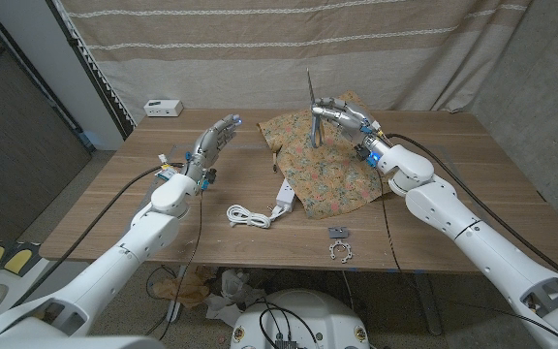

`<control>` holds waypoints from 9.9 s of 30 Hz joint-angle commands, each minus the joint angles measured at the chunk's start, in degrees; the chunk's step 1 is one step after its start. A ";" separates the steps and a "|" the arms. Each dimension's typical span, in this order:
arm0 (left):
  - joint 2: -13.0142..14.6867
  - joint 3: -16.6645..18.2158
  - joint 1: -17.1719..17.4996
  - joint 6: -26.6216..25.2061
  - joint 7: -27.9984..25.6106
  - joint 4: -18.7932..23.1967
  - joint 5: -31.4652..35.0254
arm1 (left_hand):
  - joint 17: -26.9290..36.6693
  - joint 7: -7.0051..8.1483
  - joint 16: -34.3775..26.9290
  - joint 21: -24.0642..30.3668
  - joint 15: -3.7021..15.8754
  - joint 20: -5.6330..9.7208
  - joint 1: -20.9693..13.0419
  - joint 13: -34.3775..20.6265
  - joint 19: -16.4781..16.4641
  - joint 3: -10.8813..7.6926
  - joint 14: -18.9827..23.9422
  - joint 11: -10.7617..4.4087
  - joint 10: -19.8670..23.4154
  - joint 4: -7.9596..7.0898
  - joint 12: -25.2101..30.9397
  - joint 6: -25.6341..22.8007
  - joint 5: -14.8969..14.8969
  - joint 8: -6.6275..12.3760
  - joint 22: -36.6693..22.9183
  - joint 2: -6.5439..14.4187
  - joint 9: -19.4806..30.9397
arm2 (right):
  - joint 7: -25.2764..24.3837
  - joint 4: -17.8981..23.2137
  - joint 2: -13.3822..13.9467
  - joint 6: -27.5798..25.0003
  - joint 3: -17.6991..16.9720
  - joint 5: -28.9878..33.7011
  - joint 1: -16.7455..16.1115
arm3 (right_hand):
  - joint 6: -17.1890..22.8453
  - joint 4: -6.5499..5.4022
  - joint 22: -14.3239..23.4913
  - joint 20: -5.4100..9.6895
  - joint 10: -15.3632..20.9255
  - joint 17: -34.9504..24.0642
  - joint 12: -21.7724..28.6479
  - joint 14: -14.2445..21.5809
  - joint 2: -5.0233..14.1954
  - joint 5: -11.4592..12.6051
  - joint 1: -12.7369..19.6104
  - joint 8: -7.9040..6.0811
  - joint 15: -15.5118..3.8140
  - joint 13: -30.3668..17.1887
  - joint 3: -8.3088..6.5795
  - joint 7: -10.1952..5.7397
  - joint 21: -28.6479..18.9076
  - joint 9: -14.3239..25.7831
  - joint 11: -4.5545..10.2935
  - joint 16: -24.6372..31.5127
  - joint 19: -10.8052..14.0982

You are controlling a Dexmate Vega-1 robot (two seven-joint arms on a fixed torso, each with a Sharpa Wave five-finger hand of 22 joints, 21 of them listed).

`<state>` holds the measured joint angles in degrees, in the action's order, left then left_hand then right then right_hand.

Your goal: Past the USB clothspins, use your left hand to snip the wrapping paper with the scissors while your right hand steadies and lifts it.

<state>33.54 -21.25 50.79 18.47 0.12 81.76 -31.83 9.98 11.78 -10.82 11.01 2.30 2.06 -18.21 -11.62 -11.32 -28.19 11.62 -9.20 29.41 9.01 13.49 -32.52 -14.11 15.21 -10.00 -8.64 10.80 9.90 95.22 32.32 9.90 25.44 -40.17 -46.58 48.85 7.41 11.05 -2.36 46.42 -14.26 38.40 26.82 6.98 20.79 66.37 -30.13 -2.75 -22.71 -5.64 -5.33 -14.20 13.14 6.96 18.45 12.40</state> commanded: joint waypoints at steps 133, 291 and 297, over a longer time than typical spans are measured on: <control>-1.09 -1.99 -2.19 0.27 7.60 -2.51 -3.02 | 0.46 -0.48 -0.27 0.41 4.31 -2.22 0.24 -0.26 0.80 1.43 -0.72 -1.32 3.82 -0.61 0.20 -3.18 1.22 -2.29 -0.48 0.26 -0.08 | 3.90 -2.47 -6.50 -9.59 -1.44 -17.75 -1.41 | 12.09 -1.41 55.58 13.92 18.89 -47.94 -15.82 -8.29 1.32 9.19 5.17 8.30 -9.55 -3.94 9.60 -6.21 -75.04 -0.97 4.90 55.67 -18.36; -0.91 -8.19 -9.70 1.01 22.37 -3.48 -0.75 | 1.27 -0.77 -0.14 0.27 5.61 -2.31 -19.09 -5.53 4.17 0.26 -6.02 -3.01 -8.18 1.05 -0.90 -15.59 -1.83 -0.67 -0.47 -1.18 1.37 | 11.18 -6.79 -6.80 -3.87 0.50 -12.45 2.87 | 13.04 -0.14 34.11 13.78 21.80 -34.15 -16.99 3.27 0.08 6.64 9.24 9.78 -9.90 -4.82 8.28 -2.48 -74.81 0.58 2.05 56.41 -4.98; -1.27 -7.96 -8.87 2.23 20.22 -3.06 0.41 | 1.26 -1.39 -0.31 0.39 5.65 -2.35 -19.83 -5.67 4.05 0.33 -6.08 -3.07 -8.23 0.99 -0.75 -17.27 -1.84 -0.04 -0.47 -1.21 1.48 | 11.25 -6.95 -6.95 -4.10 0.51 -12.56 3.06 | 13.08 -0.10 33.89 13.78 21.75 -34.19 -17.04 3.48 0.02 6.60 9.30 9.83 -9.90 -4.86 8.26 -2.51 -74.85 0.55 2.05 56.46 -4.88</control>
<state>32.63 -29.26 41.29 19.40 21.92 78.45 -32.55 11.06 10.52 -10.83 11.02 2.06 -0.30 -37.05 -17.14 -6.93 -27.94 5.60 -11.97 21.32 9.87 12.10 -49.05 -15.78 14.87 -10.25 -9.90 12.15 20.92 88.56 25.64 6.33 26.05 -52.19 -43.81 61.49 7.68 44.87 2.04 59.08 -48.27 21.19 29.80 4.55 27.33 73.76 -20.30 -2.86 -26.31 3.16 -7.76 -88.74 13.46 8.59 74.76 6.96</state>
